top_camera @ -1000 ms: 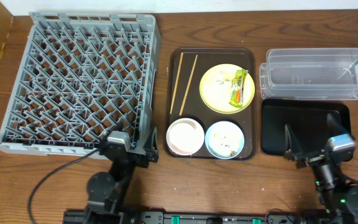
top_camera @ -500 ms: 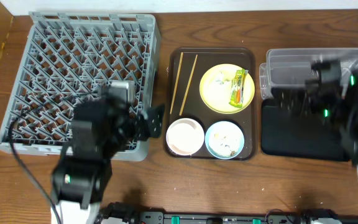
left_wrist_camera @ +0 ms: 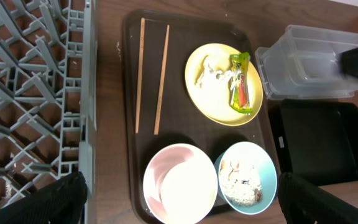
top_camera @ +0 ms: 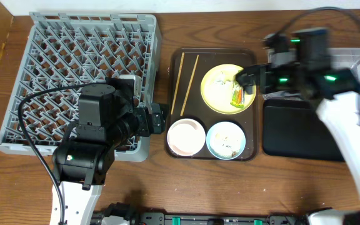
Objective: Sort waste into correct bins and load items into the dishwasher
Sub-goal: 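Reach the right gripper to the yellow plate and grasp the white tissue, then carry the tissue right and drop it into the clear bin, then grasp the green snack wrapper on the yellow plate with the right gripper, then move the wrapper right and release it into the clear bin, then grasp the blue bowl of rice with the right gripper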
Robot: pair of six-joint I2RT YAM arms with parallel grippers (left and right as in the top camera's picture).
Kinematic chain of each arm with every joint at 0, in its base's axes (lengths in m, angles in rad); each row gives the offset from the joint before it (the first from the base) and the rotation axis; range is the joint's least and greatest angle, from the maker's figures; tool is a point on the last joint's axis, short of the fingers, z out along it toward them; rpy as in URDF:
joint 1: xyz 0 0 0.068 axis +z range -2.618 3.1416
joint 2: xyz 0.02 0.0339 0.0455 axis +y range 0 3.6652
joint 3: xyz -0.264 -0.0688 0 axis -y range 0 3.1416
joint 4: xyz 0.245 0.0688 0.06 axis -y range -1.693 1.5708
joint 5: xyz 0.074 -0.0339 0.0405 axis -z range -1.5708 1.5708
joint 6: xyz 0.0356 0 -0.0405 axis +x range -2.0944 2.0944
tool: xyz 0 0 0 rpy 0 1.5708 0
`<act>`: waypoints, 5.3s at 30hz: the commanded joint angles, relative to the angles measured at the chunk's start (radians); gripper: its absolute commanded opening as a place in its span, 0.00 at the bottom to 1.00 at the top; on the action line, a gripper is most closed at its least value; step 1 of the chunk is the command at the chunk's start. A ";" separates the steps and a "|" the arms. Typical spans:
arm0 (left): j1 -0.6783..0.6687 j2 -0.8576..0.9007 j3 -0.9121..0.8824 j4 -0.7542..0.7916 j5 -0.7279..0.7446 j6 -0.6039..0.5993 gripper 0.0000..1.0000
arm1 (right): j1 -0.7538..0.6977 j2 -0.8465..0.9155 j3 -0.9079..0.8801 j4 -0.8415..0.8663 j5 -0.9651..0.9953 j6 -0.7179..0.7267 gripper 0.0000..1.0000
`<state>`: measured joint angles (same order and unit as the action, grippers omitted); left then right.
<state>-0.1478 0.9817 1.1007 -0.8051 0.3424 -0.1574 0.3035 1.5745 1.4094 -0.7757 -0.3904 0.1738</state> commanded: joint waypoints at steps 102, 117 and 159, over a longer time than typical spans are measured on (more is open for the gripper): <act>-0.003 0.000 0.020 -0.002 0.016 -0.001 0.98 | 0.058 0.347 0.134 0.102 0.481 0.144 0.01; -0.003 0.000 0.020 -0.002 0.016 -0.002 0.98 | -0.290 0.304 0.132 0.007 0.445 0.449 0.09; -0.003 0.000 0.020 -0.002 0.016 -0.001 0.98 | 0.521 0.162 -0.258 -0.079 0.327 -0.037 0.49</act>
<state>-0.1478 0.9817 1.1007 -0.8055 0.3424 -0.1574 0.7975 1.7306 1.1931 -0.8688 -0.0769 0.2039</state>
